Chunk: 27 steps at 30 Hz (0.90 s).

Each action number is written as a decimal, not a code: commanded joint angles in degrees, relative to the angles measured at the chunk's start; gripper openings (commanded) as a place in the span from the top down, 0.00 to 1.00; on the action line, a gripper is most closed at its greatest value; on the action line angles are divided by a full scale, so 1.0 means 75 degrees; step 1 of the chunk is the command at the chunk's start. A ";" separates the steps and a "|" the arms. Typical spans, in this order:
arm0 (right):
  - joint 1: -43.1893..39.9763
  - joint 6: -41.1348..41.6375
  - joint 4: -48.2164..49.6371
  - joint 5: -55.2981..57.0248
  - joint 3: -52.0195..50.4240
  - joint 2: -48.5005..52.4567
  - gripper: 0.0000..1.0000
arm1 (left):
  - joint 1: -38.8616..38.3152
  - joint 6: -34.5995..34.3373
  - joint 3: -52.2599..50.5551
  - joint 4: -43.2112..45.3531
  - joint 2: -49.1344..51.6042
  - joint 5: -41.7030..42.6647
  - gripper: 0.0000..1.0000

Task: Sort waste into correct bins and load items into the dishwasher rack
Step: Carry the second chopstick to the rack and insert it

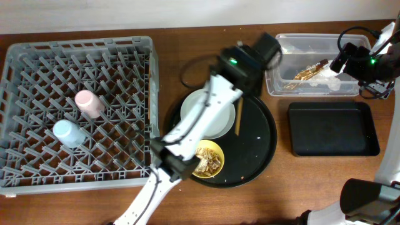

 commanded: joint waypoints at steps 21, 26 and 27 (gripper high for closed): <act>-0.0015 0.0003 -0.0003 0.0041 0.0102 -0.0052 0.01 | 0.5811 0.4523 -0.2789 0.1550 -0.1090 0.2792 1.00; -0.0015 0.0003 -0.0003 0.0041 0.0102 -0.0052 0.01 | 0.5878 0.4610 -0.3614 0.2057 -0.1090 0.3276 1.00; -0.0015 0.0003 -0.0003 0.0041 0.0102 -0.0052 0.01 | 0.5858 0.4607 -0.3745 0.2139 -0.1090 0.3281 1.00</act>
